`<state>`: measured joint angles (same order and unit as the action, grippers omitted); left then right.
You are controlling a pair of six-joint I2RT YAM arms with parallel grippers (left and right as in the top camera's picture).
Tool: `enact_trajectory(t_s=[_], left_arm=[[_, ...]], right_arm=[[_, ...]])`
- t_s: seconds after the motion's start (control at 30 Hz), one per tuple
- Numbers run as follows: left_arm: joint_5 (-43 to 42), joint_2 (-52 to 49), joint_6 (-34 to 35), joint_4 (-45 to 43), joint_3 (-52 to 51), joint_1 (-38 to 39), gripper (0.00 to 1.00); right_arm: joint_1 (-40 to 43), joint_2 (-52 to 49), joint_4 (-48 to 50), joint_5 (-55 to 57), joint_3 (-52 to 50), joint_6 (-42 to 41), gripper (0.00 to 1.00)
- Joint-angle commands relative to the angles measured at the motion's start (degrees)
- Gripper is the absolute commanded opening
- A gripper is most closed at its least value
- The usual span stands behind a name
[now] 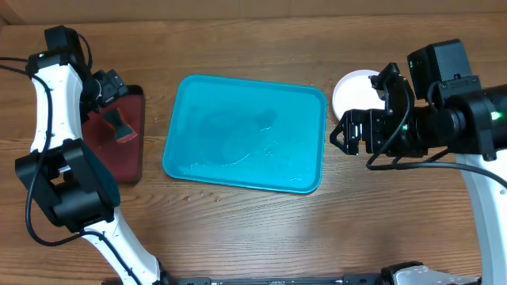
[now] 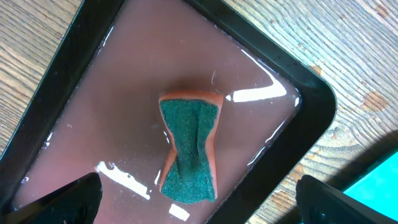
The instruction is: Clean dirty plates on tray and stack at the side
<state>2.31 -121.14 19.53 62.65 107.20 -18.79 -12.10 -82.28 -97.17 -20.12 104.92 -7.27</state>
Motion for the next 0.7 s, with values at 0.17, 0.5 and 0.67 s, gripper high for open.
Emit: enact_trajectory(t_s=[0.17, 0.5, 0.67], left_arm=[[-0.28, 1.16, -0.24, 0.11, 1.07, 0.04, 1.00], [-0.28, 1.16, -0.24, 0.11, 1.07, 0.04, 1.00], [-0.28, 1.16, -0.24, 0.11, 1.07, 0.04, 1.00]], right_arm=[[-0.22, 2.64, 0.11, 2.51, -2.93, 3.21, 1.00], [0.48, 26.64, 20.57, 4.22, -24.55, 3.23, 1.00], [0.72, 42.88, 33.07, 4.20, -39.87, 3.21, 1.00]])
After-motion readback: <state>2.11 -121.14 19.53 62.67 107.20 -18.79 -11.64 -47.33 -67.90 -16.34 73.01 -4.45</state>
